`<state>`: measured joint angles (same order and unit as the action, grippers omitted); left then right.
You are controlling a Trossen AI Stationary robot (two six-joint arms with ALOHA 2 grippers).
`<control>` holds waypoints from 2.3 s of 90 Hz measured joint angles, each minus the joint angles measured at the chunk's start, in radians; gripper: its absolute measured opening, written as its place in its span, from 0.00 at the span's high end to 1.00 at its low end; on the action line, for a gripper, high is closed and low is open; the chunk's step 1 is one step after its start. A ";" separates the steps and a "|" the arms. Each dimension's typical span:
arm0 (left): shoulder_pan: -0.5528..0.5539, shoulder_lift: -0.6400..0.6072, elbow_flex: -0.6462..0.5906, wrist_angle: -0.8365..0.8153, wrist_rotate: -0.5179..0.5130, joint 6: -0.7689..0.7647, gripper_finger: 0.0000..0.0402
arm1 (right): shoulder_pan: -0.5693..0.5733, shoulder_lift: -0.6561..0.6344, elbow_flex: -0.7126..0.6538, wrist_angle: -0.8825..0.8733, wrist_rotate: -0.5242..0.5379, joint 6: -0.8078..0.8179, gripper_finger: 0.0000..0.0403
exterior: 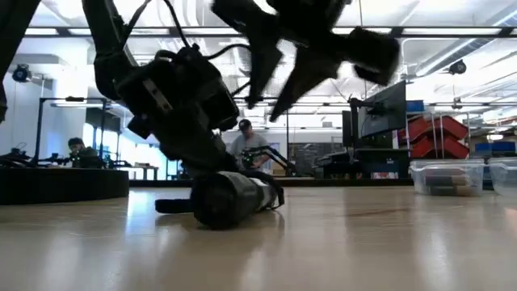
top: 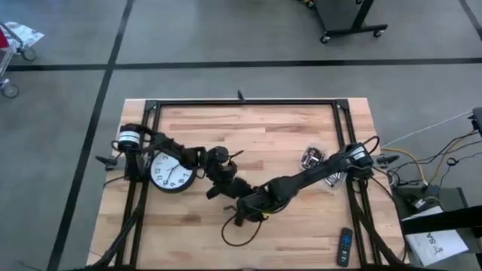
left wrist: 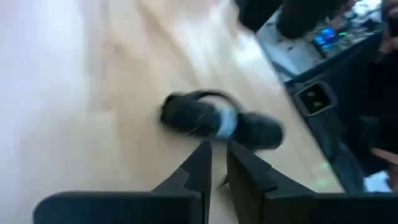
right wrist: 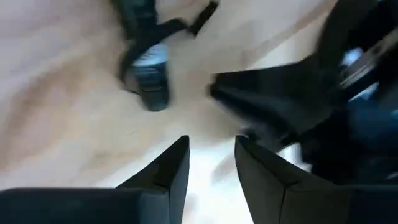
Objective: Insert battery
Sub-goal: Open the black flashlight battery compartment
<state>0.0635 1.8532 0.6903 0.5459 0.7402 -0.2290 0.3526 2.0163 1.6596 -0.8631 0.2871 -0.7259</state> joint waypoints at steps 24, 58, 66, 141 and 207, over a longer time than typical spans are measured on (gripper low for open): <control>-0.123 -0.004 -0.002 -0.009 -0.258 -0.050 0.85 | -0.044 -0.001 -0.074 -0.058 -0.318 0.438 0.76; -0.272 -0.092 -0.006 -0.090 -0.382 -0.268 0.57 | -0.040 -0.001 -0.097 0.046 -0.313 0.492 0.63; -0.319 -0.145 -0.005 -0.143 -0.458 -0.301 0.55 | -0.036 -0.001 -0.100 0.071 -0.313 0.426 0.58; -0.416 0.034 0.123 -0.085 -0.996 -0.574 0.37 | -0.126 0.024 -0.219 0.327 -0.277 0.230 0.48; -0.410 0.087 0.208 -0.351 -1.140 -0.559 0.76 | -0.108 -0.289 -0.218 0.106 -0.155 0.339 0.60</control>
<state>-0.3468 1.9404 0.8979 0.1947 -0.3997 -0.7877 0.2447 1.7272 1.4418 -0.7574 0.1322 -0.3866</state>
